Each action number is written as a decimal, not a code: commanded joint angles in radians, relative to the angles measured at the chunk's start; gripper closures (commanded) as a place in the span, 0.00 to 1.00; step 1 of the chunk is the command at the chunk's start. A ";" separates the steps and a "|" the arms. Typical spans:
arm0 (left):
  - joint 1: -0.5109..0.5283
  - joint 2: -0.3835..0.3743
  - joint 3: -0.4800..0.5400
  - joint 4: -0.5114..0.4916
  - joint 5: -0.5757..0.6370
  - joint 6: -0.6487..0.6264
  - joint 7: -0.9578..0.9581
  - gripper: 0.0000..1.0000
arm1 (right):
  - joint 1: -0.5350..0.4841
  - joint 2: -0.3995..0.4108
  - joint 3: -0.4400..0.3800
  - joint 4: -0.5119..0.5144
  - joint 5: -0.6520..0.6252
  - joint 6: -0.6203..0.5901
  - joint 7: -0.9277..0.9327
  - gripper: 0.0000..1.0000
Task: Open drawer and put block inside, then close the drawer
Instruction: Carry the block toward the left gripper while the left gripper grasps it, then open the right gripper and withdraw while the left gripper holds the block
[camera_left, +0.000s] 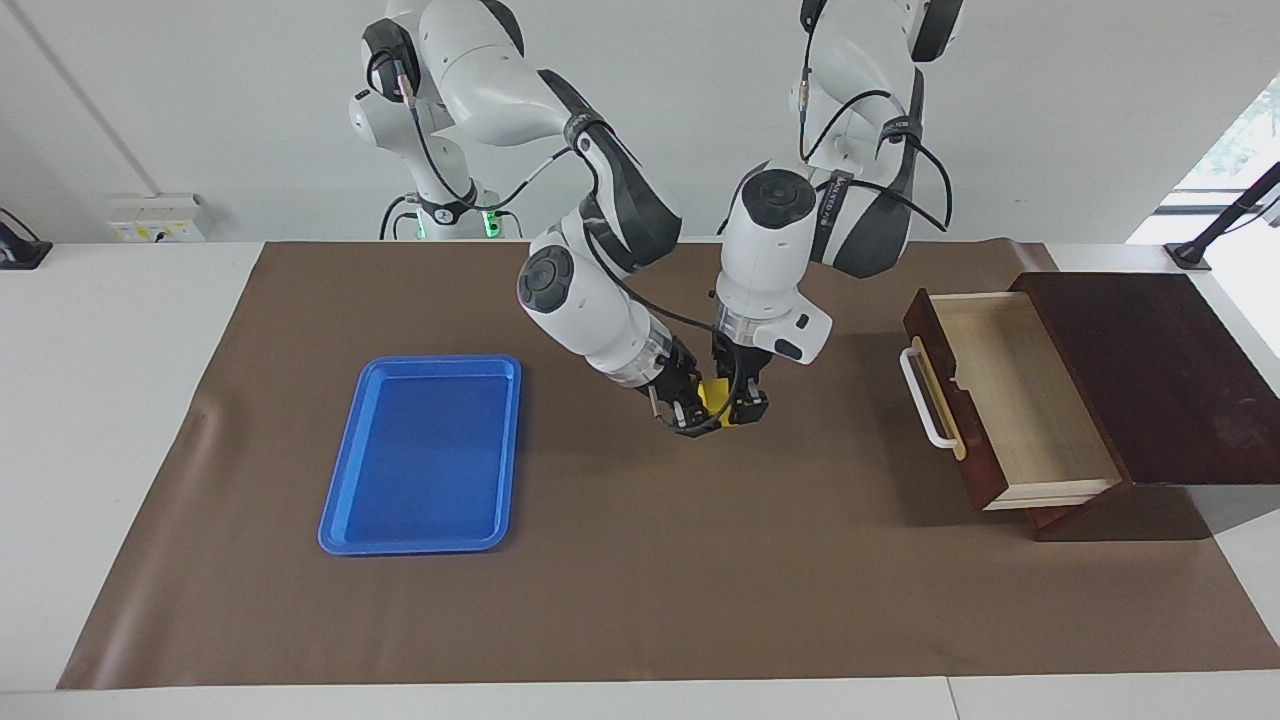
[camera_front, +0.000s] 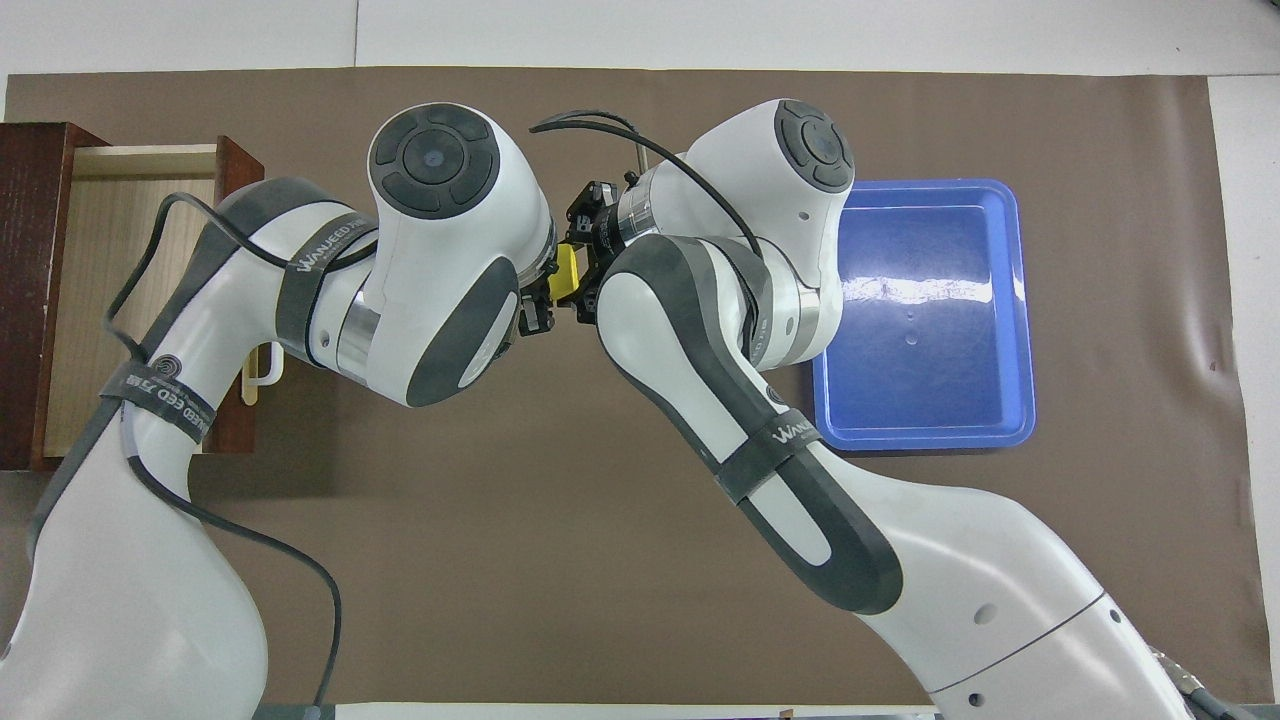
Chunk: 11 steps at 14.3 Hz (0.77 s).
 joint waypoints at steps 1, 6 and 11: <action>0.008 0.004 0.010 0.011 0.009 0.023 -0.003 1.00 | -0.010 0.012 0.002 0.029 0.004 -0.005 0.034 0.51; 0.011 0.006 0.010 0.011 0.012 0.048 0.036 1.00 | -0.048 -0.011 -0.007 0.026 0.004 -0.018 0.028 0.17; 0.038 0.003 0.015 0.014 0.012 0.062 0.084 1.00 | -0.128 -0.068 -0.007 0.003 -0.006 -0.109 -0.012 0.08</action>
